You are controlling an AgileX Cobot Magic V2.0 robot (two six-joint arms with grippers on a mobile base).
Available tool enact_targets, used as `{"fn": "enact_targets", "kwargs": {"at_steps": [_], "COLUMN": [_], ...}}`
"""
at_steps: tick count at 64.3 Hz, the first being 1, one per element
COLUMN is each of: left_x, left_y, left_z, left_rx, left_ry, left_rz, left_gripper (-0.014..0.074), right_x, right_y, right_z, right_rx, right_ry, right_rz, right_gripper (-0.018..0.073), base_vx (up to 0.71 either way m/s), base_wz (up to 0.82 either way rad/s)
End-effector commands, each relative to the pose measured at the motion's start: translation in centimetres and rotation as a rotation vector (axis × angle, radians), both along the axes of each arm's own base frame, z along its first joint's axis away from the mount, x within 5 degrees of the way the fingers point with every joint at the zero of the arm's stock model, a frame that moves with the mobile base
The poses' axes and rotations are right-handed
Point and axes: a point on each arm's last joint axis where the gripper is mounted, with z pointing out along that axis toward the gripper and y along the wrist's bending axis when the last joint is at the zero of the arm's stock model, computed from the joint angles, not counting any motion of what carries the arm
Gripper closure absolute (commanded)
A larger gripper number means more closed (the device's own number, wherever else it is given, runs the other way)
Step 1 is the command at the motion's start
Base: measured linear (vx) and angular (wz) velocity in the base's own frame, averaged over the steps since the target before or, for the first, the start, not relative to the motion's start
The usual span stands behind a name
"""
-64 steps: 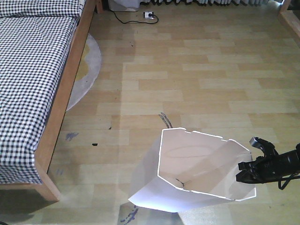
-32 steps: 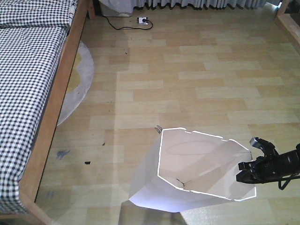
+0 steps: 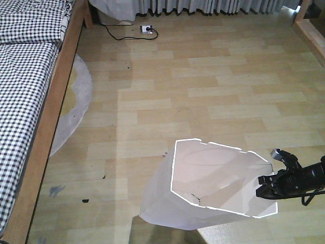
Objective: Move trash bin to bedside with robot
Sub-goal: 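Drive forward along the bed toward the curtains carrying the bin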
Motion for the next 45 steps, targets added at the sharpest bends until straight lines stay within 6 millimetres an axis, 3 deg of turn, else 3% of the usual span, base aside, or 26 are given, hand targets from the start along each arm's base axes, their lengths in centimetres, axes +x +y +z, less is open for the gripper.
{"fn": "enact_targets", "kwargs": {"at_steps": [1, 45], "left_x": [-0.15, -0.15], "left_y": [-0.04, -0.04], "left_z": [1.51, 1.51], "left_rx": [0.003, 0.003], "left_ry": [-0.103, -0.103], "left_rz": [-0.004, -0.004], "left_gripper": [0.0603, 0.0603], "right_x": [1.40, 1.40], "right_y": [1.08, 1.08], "right_z": [3.53, 3.53], "right_rx": [0.208, 0.208], "right_ry": [-0.095, -0.095], "right_rz": [0.008, 0.008], "right_gripper": [0.0564, 0.0564], "base_vx": [0.24, 0.22], "base_wz": [-0.03, 0.03]}}
